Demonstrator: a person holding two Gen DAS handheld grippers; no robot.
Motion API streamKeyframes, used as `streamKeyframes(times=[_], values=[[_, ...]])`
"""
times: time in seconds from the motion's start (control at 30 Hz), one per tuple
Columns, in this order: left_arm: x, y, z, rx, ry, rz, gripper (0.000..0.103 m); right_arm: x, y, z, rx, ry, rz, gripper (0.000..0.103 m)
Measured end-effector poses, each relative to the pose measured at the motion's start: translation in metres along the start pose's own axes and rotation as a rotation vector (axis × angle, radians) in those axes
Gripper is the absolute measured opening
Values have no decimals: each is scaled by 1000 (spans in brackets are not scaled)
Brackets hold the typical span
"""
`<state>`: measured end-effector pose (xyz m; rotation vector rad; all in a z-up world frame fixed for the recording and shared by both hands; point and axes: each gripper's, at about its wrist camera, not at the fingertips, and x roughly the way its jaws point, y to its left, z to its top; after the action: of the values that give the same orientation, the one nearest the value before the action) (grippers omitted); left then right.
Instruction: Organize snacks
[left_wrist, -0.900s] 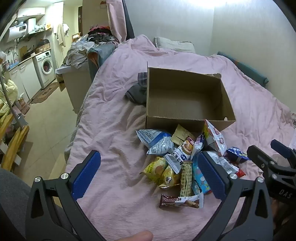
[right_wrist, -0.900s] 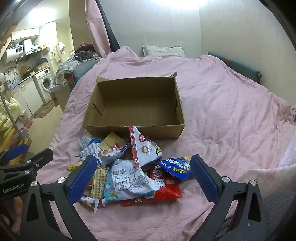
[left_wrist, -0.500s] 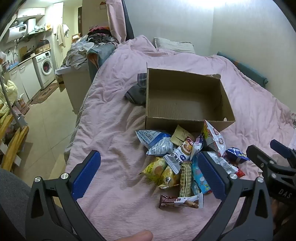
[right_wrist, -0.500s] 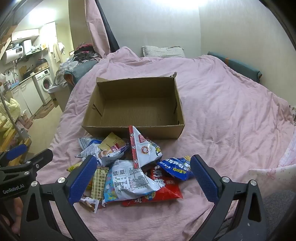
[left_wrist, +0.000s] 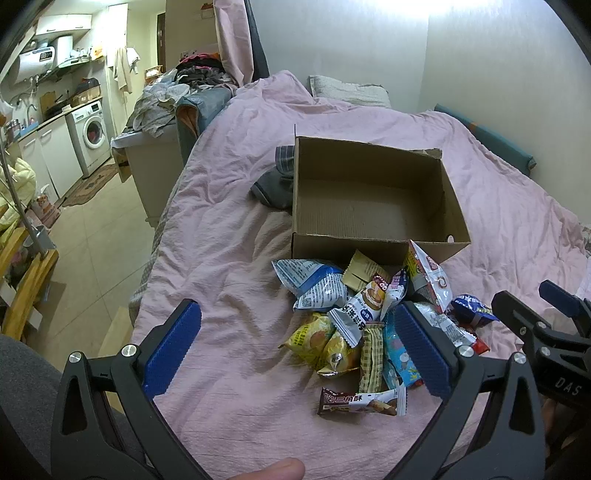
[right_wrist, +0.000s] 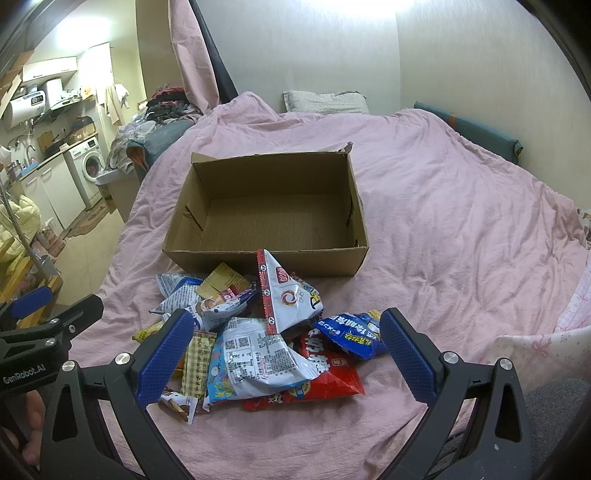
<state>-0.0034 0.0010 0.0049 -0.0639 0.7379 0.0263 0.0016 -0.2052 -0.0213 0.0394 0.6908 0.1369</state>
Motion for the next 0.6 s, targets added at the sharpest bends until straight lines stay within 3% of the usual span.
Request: streamKeyframes(times=[0.6], values=[[2, 1, 0, -1, 1, -1, 103, -1, -1, 1, 3, -1, -1, 103]])
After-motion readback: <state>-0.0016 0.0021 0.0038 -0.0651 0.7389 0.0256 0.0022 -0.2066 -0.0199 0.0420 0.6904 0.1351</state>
